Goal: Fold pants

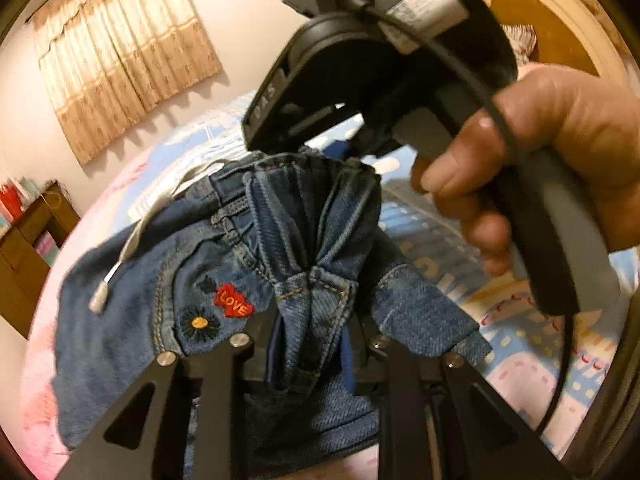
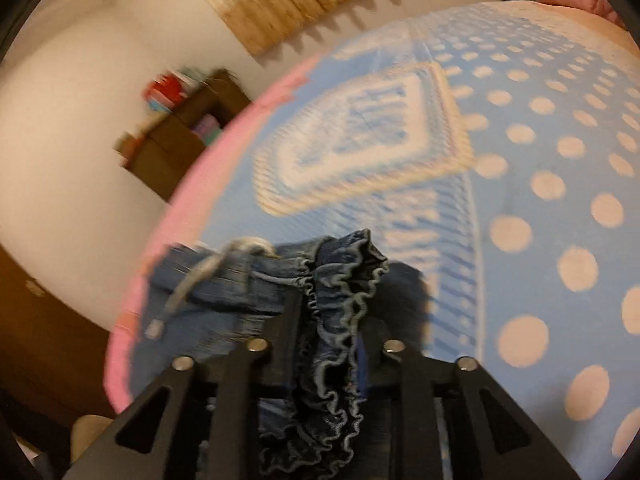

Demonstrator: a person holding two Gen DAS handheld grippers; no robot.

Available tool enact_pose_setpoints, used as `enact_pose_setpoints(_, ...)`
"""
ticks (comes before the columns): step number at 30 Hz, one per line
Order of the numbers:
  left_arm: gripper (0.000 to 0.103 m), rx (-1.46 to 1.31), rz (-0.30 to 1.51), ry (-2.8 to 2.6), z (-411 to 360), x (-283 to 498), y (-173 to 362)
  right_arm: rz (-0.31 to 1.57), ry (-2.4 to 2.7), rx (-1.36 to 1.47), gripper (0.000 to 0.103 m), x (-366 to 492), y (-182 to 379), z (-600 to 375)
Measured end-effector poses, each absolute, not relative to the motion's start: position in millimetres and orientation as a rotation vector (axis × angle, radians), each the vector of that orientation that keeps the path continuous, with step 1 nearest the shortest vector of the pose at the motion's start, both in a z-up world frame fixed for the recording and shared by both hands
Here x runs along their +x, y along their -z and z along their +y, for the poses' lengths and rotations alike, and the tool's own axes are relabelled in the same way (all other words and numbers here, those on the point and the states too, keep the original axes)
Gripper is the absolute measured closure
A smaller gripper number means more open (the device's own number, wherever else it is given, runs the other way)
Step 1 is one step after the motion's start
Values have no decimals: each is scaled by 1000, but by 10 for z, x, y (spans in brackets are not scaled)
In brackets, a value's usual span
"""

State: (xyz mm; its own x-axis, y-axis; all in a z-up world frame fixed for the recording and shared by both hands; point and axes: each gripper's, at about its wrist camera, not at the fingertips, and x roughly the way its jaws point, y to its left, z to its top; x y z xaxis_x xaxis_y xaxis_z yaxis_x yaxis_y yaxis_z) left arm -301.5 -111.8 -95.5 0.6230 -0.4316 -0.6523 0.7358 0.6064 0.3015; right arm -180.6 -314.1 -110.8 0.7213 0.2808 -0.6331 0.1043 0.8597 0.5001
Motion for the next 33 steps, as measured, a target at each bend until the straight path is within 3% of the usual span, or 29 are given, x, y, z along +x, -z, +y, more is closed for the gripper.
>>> enact_pose_setpoints(2, 76, 582, 582, 732, -1086, -3034, 897, 756, -87, 622, 53, -1908, 1114, -3257)
enact_pose_setpoints(5, 70, 520, 612, 787, -906, -3052, 775, 661, 9, 645, 53, -2187, 902, -3409)
enact_pose_setpoints(11, 68, 388, 657, 809, -463, -3256, 632, 523, -16, 557, 53, -2758, 478, -3159)
enact_pose_setpoints(16, 68, 297, 725, 707, -165, -3063, 484, 611, -102, 354, 53, -2737, 444, -2430)
enact_pose_setpoints(26, 59, 211, 781, 520, 363, -2841, 333, 799, 119, 595, 54, -2961, 1110, -2763)
enact_pose_setpoints(28, 59, 187, 821, 486, 380, -2792, 347, 780, 121, 624, 51, -3013, 1190, -2780)
enact_pose_setpoints(30, 59, 166, 855, 467, 408, -2732, 311, 817, 146, 631, 34, -2995, 1224, -2808)
enact_pose_setpoints(33, 59, 172, 816, 445, 522, -2853, 149, 775, 147, 767, 34, -3240, 1130, -2838)
